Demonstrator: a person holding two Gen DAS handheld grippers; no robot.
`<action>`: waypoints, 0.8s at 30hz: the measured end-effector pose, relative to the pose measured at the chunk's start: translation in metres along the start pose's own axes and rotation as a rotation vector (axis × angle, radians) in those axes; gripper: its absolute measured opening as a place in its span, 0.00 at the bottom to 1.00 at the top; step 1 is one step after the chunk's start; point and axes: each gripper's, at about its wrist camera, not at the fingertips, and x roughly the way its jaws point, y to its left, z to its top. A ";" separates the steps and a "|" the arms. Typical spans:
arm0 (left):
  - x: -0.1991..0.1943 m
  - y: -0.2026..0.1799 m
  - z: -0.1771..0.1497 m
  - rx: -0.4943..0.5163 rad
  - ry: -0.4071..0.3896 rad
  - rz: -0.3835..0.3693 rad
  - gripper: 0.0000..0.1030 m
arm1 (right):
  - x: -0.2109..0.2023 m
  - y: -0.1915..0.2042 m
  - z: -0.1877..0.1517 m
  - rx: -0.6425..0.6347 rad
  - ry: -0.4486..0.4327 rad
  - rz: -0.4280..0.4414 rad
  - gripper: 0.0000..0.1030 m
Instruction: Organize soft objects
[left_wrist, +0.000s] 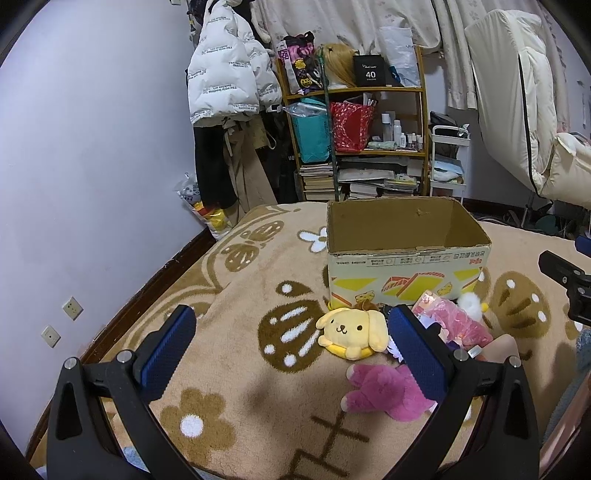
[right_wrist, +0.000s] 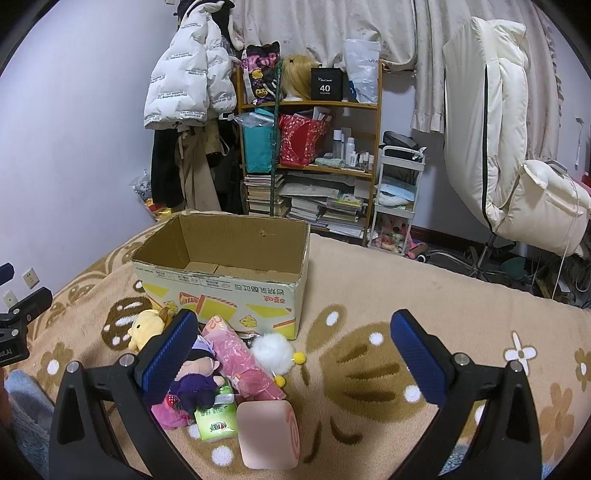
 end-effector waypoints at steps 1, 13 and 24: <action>0.000 0.000 0.000 0.000 0.000 0.001 1.00 | 0.000 0.000 0.000 0.000 0.001 -0.001 1.00; 0.000 -0.002 0.000 0.007 0.004 -0.003 1.00 | 0.000 0.000 0.000 -0.001 0.003 -0.001 1.00; 0.000 -0.002 0.002 0.013 0.010 -0.011 1.00 | 0.001 0.001 -0.002 -0.002 0.003 0.001 1.00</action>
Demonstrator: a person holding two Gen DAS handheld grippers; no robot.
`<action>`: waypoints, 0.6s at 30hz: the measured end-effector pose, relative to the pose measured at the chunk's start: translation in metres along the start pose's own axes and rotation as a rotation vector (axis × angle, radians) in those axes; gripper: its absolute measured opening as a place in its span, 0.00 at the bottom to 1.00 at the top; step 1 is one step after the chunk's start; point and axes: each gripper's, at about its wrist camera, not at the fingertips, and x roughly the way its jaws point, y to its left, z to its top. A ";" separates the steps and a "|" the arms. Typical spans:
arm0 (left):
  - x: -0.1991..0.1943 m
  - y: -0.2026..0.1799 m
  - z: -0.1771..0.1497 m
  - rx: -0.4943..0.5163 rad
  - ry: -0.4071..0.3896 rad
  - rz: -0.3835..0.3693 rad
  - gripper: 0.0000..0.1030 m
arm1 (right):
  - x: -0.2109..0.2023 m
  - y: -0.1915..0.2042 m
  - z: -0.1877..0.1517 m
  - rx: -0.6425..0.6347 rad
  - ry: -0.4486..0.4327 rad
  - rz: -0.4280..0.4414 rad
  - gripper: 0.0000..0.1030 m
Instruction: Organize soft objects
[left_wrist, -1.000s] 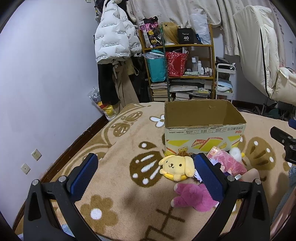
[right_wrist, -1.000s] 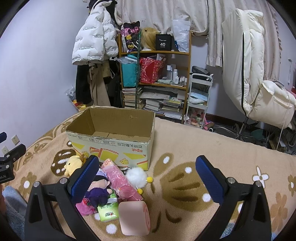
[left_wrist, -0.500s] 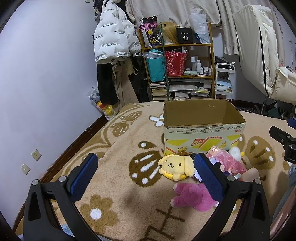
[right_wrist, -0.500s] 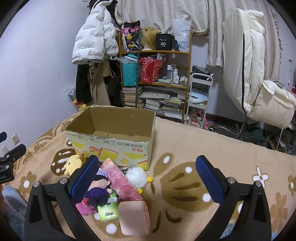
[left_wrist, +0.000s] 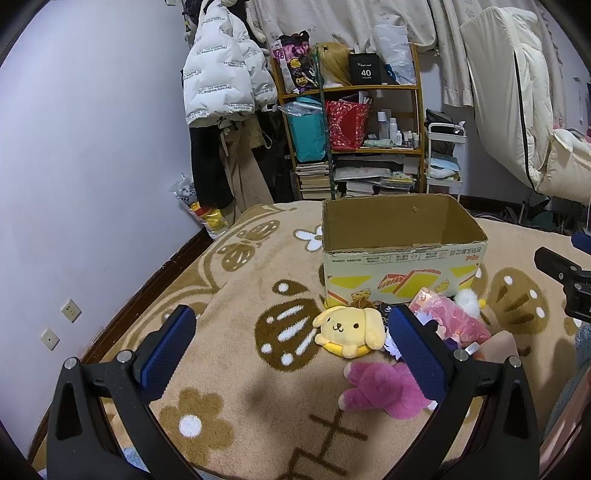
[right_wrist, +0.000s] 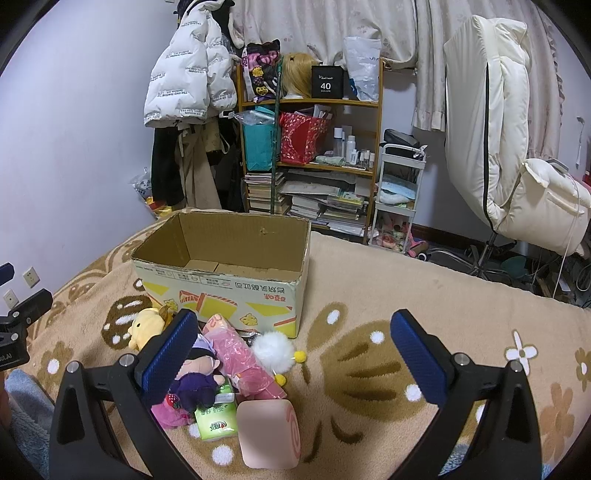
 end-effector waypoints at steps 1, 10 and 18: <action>0.000 0.000 0.000 0.000 -0.001 0.000 1.00 | -0.001 0.000 0.000 -0.001 -0.001 0.001 1.00; 0.003 0.000 0.001 -0.004 0.022 -0.019 1.00 | 0.002 0.000 0.002 -0.002 0.006 0.012 1.00; 0.029 0.005 0.007 -0.047 0.114 -0.061 1.00 | 0.017 0.005 -0.003 0.016 0.063 0.030 1.00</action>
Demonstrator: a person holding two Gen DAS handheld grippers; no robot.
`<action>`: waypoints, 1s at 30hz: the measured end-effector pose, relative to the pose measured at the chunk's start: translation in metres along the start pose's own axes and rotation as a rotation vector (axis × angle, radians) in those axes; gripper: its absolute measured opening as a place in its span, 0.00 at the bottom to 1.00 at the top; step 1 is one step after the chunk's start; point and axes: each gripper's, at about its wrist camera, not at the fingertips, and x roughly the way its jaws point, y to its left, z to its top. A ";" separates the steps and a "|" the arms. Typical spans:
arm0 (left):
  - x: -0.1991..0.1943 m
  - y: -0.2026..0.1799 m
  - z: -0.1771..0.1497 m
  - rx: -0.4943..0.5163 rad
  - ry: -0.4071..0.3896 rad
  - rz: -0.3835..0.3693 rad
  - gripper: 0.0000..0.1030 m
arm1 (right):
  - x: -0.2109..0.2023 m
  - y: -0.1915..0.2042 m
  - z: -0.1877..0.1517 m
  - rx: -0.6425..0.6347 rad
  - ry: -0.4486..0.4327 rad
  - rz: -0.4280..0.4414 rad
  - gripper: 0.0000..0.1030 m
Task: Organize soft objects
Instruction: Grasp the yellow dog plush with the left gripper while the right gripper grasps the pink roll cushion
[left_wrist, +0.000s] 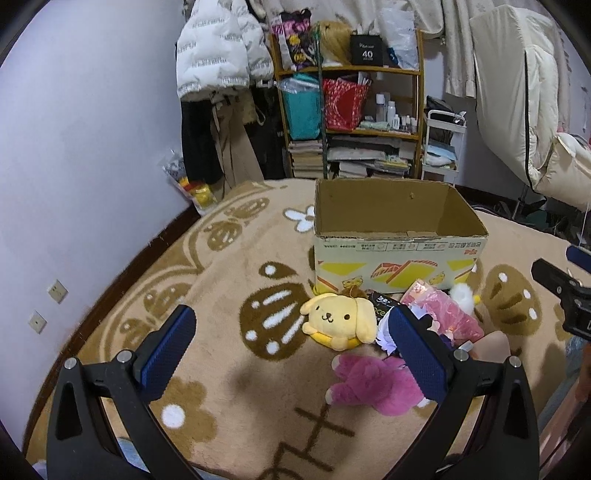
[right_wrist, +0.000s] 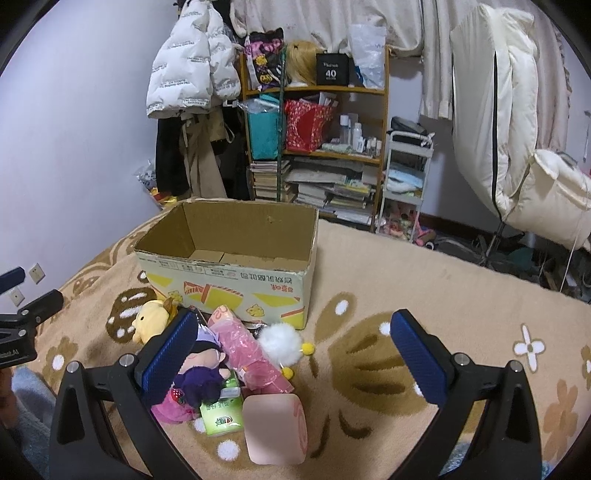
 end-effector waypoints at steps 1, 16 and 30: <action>0.003 0.000 0.001 -0.004 0.009 -0.001 1.00 | 0.003 -0.002 0.000 0.009 0.009 0.004 1.00; 0.074 -0.012 -0.010 -0.013 0.240 -0.045 1.00 | 0.069 -0.012 -0.019 0.118 0.297 0.099 1.00; 0.123 -0.026 -0.019 -0.007 0.370 -0.077 1.00 | 0.107 -0.011 -0.045 0.132 0.525 0.127 1.00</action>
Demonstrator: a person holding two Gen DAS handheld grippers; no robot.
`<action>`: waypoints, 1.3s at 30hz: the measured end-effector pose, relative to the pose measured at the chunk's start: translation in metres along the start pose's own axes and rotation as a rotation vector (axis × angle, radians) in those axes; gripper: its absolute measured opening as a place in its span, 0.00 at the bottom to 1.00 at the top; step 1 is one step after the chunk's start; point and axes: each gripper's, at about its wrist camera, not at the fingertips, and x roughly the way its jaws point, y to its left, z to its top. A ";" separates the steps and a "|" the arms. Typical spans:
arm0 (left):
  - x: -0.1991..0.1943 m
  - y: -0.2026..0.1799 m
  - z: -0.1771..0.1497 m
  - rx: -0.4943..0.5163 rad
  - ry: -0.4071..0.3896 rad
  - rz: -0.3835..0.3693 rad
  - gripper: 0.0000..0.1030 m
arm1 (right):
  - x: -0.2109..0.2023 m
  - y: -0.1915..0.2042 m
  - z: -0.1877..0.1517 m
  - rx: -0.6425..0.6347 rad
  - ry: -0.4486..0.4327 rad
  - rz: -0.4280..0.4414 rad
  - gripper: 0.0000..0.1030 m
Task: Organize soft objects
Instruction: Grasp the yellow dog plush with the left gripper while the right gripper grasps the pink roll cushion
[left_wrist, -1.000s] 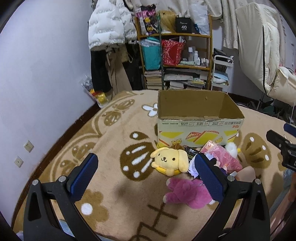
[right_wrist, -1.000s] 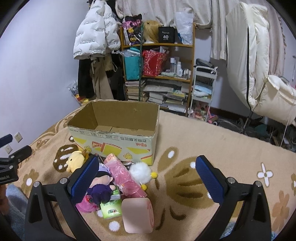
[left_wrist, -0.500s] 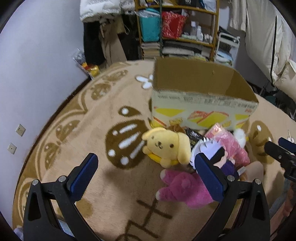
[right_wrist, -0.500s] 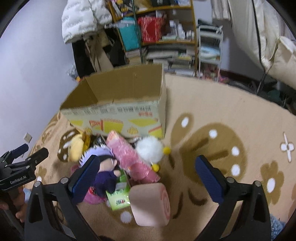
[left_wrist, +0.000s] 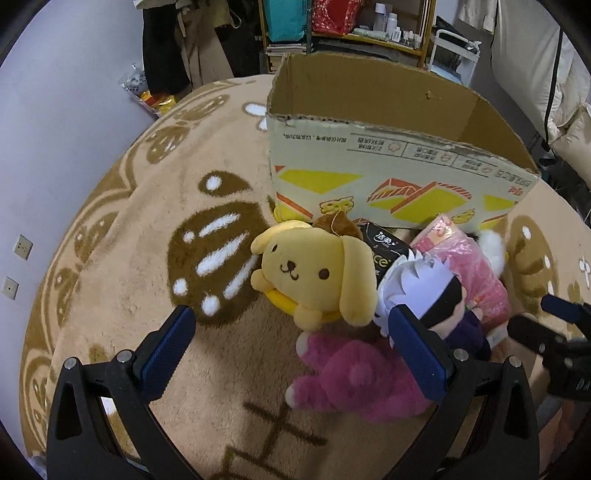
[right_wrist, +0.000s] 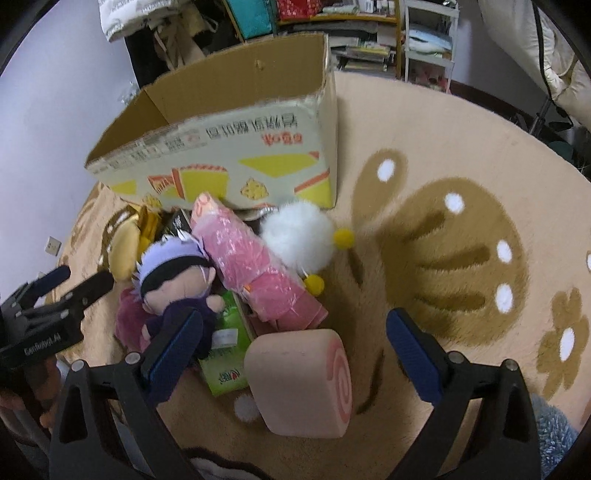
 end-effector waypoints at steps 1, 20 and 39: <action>0.003 0.000 0.001 -0.002 0.006 -0.002 1.00 | 0.002 0.000 0.000 -0.001 0.011 -0.001 1.00; 0.053 0.007 0.019 -0.085 0.087 -0.079 0.87 | 0.039 -0.008 -0.009 0.003 0.164 0.031 0.53; 0.038 0.011 0.013 -0.114 0.005 -0.077 0.67 | 0.006 -0.004 -0.001 0.005 0.041 0.032 0.48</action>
